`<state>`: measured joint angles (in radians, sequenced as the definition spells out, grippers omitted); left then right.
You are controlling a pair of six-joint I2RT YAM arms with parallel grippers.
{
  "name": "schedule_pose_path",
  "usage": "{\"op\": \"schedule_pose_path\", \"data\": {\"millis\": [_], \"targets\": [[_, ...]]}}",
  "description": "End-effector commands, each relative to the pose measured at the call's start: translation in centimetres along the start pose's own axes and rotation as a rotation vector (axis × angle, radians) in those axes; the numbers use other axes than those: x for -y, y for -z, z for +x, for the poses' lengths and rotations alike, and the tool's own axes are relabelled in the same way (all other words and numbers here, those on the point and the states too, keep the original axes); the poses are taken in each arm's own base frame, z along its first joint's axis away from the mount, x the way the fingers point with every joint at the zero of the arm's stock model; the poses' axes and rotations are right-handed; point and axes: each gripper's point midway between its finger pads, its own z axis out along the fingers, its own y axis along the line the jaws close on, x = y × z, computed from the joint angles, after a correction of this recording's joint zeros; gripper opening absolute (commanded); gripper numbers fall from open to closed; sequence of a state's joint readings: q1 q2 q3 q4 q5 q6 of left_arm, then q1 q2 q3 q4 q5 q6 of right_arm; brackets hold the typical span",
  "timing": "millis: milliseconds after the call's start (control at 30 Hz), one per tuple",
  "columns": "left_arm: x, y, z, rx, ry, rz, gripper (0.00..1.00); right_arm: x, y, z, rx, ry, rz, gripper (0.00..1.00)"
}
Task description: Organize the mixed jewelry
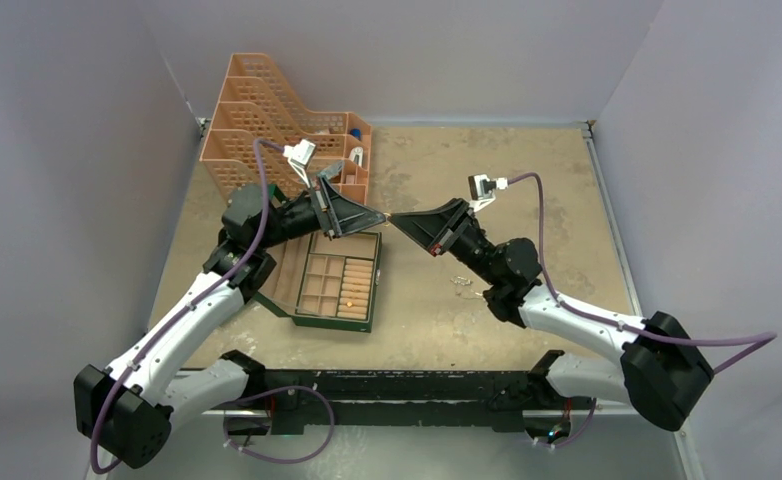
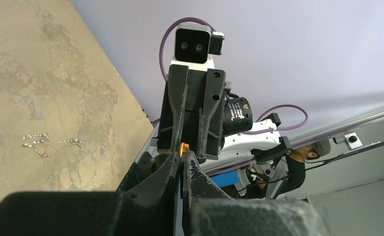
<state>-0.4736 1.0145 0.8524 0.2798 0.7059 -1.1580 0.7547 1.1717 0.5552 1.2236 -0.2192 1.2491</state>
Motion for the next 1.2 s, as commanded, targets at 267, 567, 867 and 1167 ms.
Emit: {"op": "schedule_pose_path", "data": {"millis": [267,567,867,1167], "targets": [[1.3,0.6,-0.3,0.027,-0.086,0.031,0.0,-2.1,-0.9,-0.6,0.004,0.027,-0.06,0.02],[-2.9,3.9,-3.3,0.268,-0.137,-0.319,0.76,0.5,-1.6,-0.6,-0.043,0.195,0.097,0.0],[-2.6,11.7,-8.1,0.529,-0.422,-0.668,0.79,6.3,-3.8,0.1,-0.35,0.693,0.273,0.0],[-2.2,15.0,-10.0,0.636,-0.558,-0.783,0.79,10.2,-5.7,0.6,-0.541,0.962,0.253,0.0]]}}
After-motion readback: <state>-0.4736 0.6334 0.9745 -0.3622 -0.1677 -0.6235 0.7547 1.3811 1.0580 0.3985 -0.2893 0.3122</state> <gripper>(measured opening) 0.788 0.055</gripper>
